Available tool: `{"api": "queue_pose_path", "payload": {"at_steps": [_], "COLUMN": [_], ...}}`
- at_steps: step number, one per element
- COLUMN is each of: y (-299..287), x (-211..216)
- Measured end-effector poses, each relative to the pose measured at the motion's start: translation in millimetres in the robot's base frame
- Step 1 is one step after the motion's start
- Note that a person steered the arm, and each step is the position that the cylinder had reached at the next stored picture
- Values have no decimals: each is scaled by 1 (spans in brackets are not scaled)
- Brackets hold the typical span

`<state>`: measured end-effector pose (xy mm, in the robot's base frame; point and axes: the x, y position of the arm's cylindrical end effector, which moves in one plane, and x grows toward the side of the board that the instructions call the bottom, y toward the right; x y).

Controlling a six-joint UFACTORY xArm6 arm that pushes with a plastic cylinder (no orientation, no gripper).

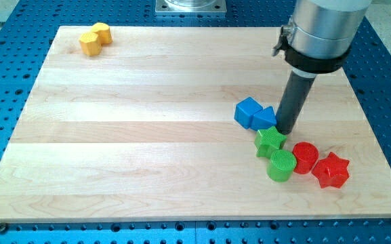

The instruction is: Move blue blocks towards center

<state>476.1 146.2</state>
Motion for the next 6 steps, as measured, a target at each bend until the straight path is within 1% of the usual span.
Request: {"api": "queue_pose_path", "payload": {"at_steps": [2,5,6], "y": [-16,-93,-108], "x": [-14,-45,-50]}}
